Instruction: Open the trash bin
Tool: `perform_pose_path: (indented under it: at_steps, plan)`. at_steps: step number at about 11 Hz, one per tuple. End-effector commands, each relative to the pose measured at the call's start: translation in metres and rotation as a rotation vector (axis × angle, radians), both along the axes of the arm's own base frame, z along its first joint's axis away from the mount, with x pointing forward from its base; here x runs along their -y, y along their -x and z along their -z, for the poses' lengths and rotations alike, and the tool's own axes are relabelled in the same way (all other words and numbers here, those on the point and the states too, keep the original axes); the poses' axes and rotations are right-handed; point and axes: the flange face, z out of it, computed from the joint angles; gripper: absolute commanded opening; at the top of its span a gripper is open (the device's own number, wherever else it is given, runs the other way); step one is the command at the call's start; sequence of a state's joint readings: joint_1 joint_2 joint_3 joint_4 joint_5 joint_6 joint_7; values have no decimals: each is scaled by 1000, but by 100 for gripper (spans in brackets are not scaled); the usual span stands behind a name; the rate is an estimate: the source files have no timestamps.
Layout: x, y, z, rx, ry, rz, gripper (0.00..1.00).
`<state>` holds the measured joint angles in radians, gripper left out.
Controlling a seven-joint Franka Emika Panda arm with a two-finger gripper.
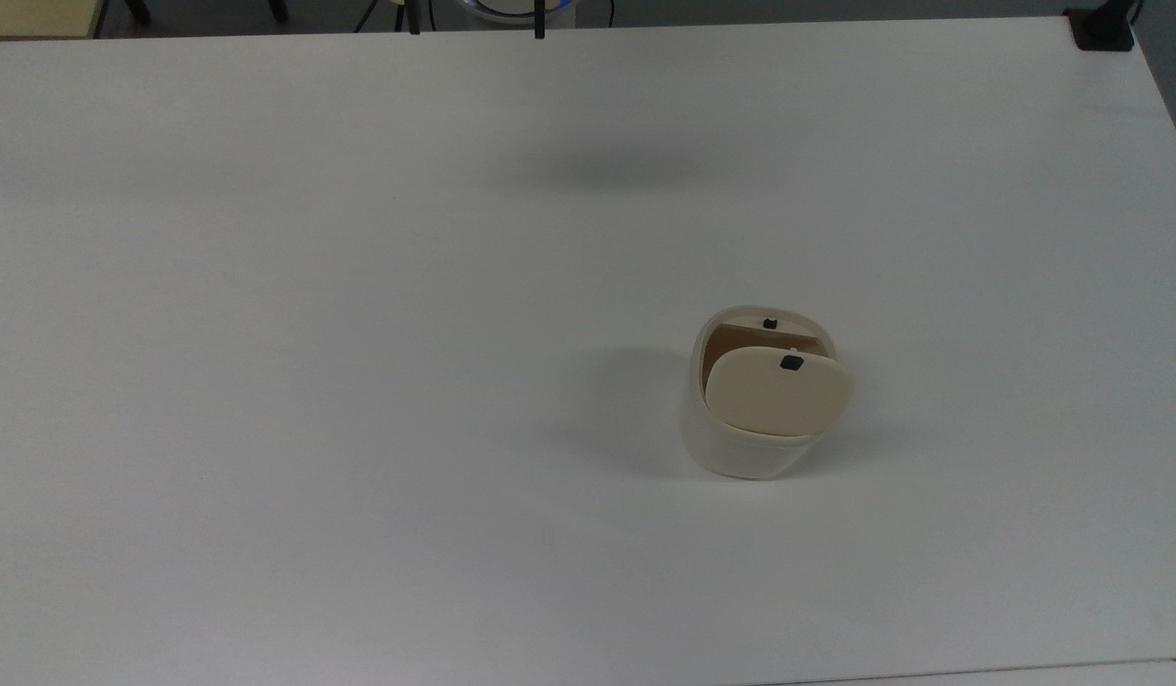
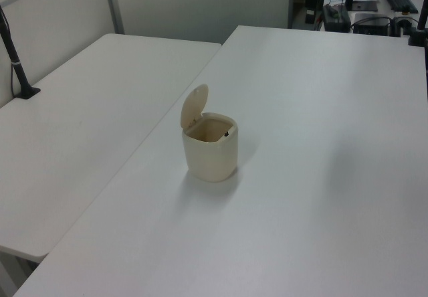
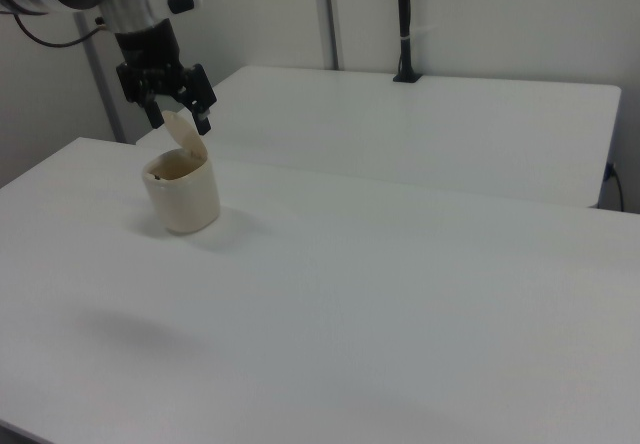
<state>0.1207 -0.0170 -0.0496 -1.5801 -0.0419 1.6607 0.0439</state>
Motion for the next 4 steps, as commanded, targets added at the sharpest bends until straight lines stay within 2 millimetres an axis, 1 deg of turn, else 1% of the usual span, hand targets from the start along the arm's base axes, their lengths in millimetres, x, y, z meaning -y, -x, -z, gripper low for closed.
perform_pose_path:
  at_steps: [1, 4]
  plan:
    - [3, 0, 2, 11, -19, -27, 100]
    - [3, 2, -1, 9, -20, -28, 100]
